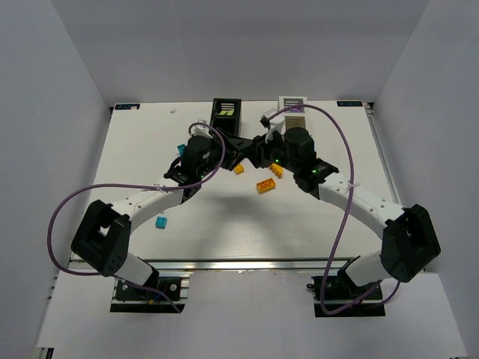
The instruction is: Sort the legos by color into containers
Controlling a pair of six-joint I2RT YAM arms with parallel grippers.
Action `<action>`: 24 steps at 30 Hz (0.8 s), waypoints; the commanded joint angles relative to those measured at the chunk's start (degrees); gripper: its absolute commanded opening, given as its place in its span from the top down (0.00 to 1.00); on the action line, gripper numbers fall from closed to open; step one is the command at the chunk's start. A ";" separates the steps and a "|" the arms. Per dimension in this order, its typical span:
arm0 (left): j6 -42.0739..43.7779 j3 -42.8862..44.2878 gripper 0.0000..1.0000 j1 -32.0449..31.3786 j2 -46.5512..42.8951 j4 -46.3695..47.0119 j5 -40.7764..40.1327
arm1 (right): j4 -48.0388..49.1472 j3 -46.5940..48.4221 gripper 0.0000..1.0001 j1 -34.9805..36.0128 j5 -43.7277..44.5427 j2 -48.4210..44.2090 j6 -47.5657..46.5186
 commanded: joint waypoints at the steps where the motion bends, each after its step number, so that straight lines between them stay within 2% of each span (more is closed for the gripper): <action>1: -1.22 -0.36 0.57 -0.39 -1.18 1.71 -0.52 | 3.81 0.68 1.00 0.08 -1.21 -0.32 -0.75; 2: -1.31 -0.45 0.39 -0.39 -1.79 1.36 -1.66 | 2.85 0.68 1.00 -0.01 -1.91 -0.67 -1.36; 5: -0.44 0.42 0.20 -0.13 -2.76 -0.48 -4.47 | 0.57 1.12 1.00 -0.44 -2.70 -1.46 -4.52; 6: 1.22 0.95 0.05 0.31 -3.46 -3.10 -7.44 | -1.71 1.38 1.00 -0.71 -2.88 -1.82 -5.31; 7: 2.11 2.26 0.02 0.66 -3.82 -4.60 -8.52 | -2.95 1.82 1.00 -1.67 -2.88 -1.99 -7.23; 9: 5.01 3.50 0.02 2.41 -4.70 -8.91 -11.07 | -7.51 3.75 1.00 -2.99 -3.06 -1.91 -9.18; 13: 10.63 5.87 0.02 5.49 -6.72 -15.24 -12.83 | -15.60 9.98 1.00 -11.06 -6.91 -0.07 -13.92; 15: 15.46 7.71 0.02 6.11 -7.16 -20.59 -13.88 | -20.25 18.31 1.00 -15.54 -8.15 3.70 -16.73; 16: 16.95 8.51 0.02 6.12 -8.21 -22.79 -15.28 | -26.36 22.00 1.00 -16.87 -8.50 5.46 -18.14; 19: 22.41 9.74 0.02 6.12 -9.88 -29.65 -16.52 | -42.20 39.57 1.00 -20.57 -9.22 18.25 -28.57; 20: 23.98 9.40 0.02 6.12 -10.58 -30.36 -16.70 | -46.42 44.14 1.00 -20.84 -8.17 20.92 -31.48; 21: 24.70 8.26 0.02 6.12 -11.29 -30.72 -16.87 | -50.47 53.15 1.00 -20.93 -6.68 23.99 -33.86; 22: 25.14 7.47 0.02 6.12 -13.03 -30.90 -16.96 | -57.99 57.68 1.00 -21.10 -4.66 26.89 -35.63; 23: 26.54 6.59 0.02 6.12 -13.92 -30.55 -16.62 | -61.55 62.16 1.00 -21.28 -3.68 32.49 -38.78; 24: 27.42 5.45 0.02 6.12 -14.71 -30.55 -16.26 | -64.54 70.56 1.00 -21.45 -2.46 35.24 -39.68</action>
